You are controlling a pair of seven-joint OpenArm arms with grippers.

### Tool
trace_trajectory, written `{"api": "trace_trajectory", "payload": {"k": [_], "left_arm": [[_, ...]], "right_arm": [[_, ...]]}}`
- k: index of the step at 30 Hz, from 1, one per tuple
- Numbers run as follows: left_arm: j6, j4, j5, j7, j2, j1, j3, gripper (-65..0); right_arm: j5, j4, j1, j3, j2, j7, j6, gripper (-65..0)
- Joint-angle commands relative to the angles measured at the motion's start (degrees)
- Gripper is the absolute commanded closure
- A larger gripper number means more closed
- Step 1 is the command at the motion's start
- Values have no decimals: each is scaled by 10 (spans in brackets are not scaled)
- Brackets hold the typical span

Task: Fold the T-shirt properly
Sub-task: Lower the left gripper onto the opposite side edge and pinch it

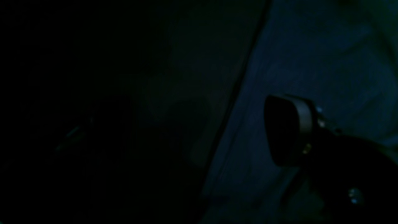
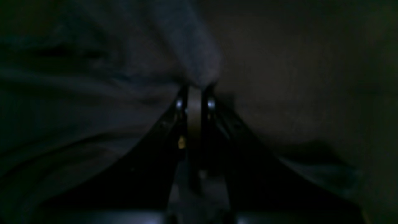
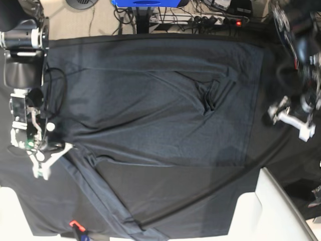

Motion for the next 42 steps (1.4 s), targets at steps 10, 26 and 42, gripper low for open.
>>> {"api": "trace_trajectory", "payload": {"k": [10, 26, 42], "left_arm": [[-5, -271, -8, -131, -9, -193, 187, -650], [-5, -272, -12, -146, 26, -139, 195, -216], [-2, -137, -12, -94, -18, -40, 194, 0]], "right_arm": [[-1, 19, 4, 5, 10, 10, -2, 0], [-1, 19, 3, 6, 11, 10, -2, 0], [-1, 18, 1, 6, 11, 10, -2, 0]]}}
